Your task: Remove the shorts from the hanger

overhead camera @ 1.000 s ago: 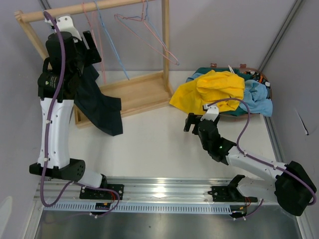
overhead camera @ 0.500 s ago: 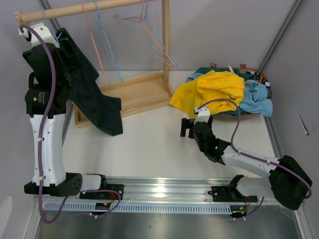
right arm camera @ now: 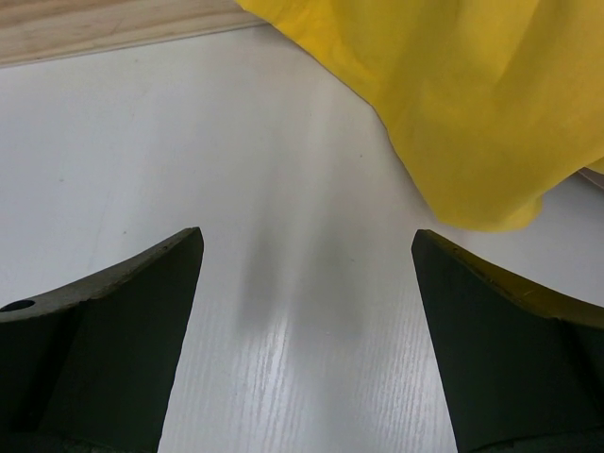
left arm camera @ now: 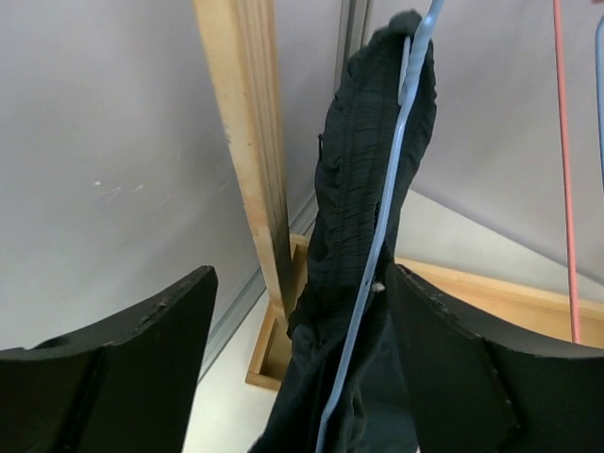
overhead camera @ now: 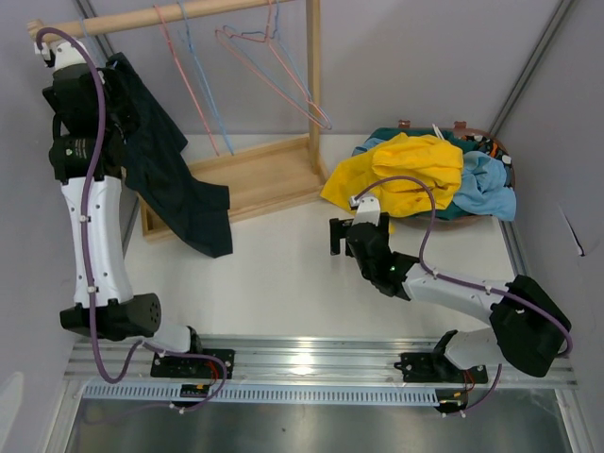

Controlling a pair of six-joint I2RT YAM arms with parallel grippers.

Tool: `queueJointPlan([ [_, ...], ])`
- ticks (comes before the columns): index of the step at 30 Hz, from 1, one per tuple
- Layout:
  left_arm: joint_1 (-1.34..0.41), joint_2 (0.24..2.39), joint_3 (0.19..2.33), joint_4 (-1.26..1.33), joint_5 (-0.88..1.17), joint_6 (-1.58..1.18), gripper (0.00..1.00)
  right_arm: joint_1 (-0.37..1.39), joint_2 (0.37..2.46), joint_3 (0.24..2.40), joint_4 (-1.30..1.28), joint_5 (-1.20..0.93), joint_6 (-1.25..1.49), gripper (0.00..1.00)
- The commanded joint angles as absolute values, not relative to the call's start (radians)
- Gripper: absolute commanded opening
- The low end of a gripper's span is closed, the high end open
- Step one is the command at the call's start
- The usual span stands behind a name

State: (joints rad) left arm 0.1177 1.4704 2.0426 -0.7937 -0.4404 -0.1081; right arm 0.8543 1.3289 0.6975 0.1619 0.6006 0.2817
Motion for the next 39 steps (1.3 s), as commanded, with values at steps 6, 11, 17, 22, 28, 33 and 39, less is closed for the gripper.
queueJointPlan([
  [6,0.163,1.577,2.118,-0.822,-0.285,-0.14,0.65,0.891,1.387,0.779,0.129,0.69,0.272,0.99],
  [11,0.163,1.669,2.258,-0.888,-0.276,-0.179,0.0,0.896,1.408,0.796,0.121,0.689,0.262,0.99],
  [17,0.158,1.612,2.272,-0.851,-0.189,-0.193,0.0,0.899,1.413,0.795,0.127,0.68,0.258,0.99],
  [22,0.097,1.635,2.442,-0.914,-0.155,-0.17,0.0,0.902,1.402,0.782,0.143,0.678,0.252,0.99],
  [28,0.011,1.594,2.471,-0.91,-0.212,-0.143,0.0,0.907,1.371,0.752,0.173,0.678,0.245,0.99],
  [33,-0.047,1.511,2.299,-0.925,-0.245,-0.164,0.0,0.926,1.345,0.744,0.179,0.683,0.227,1.0],
  [39,-0.067,1.234,1.803,-0.798,-0.316,-0.179,0.0,1.136,1.299,0.833,0.15,0.742,0.127,0.99],
])
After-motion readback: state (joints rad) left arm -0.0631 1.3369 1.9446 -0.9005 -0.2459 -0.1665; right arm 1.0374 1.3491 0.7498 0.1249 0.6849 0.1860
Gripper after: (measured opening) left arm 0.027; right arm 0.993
